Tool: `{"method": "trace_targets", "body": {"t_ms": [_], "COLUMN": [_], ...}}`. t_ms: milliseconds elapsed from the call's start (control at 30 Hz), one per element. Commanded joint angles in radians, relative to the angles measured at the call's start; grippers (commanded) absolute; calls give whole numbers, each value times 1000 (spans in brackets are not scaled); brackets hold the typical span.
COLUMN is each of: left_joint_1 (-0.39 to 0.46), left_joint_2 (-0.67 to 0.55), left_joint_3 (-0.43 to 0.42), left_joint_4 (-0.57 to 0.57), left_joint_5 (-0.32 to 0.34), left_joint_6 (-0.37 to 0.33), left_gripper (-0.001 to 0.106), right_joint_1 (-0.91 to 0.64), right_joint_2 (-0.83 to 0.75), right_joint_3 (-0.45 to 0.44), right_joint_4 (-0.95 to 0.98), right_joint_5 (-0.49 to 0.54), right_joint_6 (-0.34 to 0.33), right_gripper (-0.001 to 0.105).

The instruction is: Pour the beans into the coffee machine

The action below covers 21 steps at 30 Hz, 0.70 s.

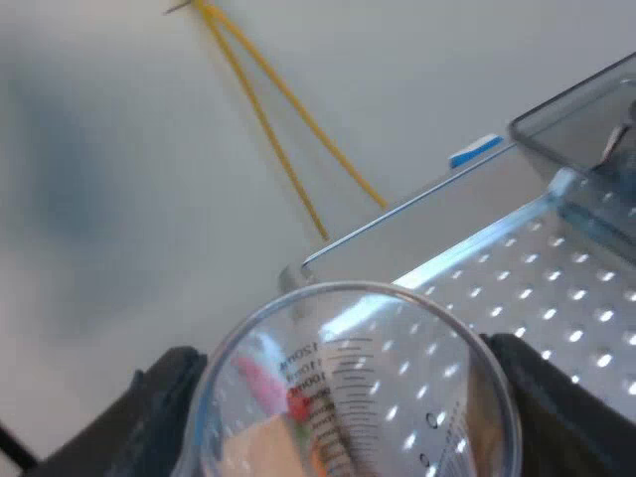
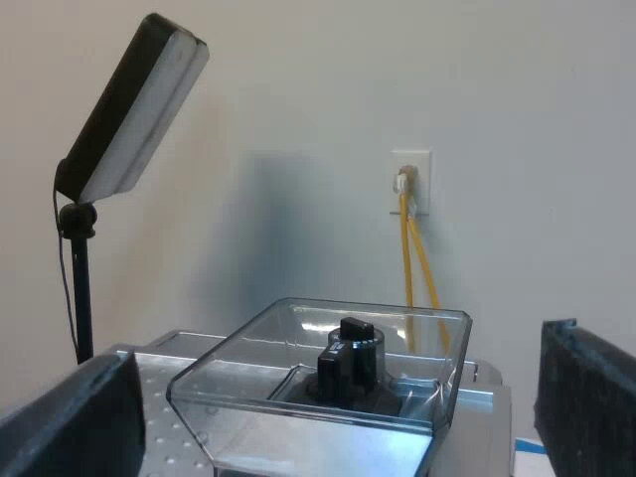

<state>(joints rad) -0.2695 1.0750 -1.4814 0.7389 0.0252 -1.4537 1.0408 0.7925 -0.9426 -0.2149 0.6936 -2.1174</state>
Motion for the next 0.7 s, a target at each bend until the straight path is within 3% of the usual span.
{"method": "trace_targets", "body": {"t_ms": [33,133,533,700], "left_joint_1": [-30,-53,-86,-145], "left_joint_2": [35,76,233,304], "left_joint_3": [-47,-91,-282,-370], "left_joint_4": [-1,5,26,26], "left_joint_5": [-40,-73,-76,-90], "left_joint_6": [31,40,49,101], "left_gripper": [1,1,1,1], "right_joint_1": [-2,-2,-2,-2], "right_joint_2": [-9,-9,-9,-9], "right_joint_3": [-10,-10,-10,-10], "right_joint_4": [-5,-5,41,40], "right_joint_5": [-3,-3,-3,-3], "right_joint_6": [-16,-16,-11,-11], "right_gripper": [81,81,81,81]}}
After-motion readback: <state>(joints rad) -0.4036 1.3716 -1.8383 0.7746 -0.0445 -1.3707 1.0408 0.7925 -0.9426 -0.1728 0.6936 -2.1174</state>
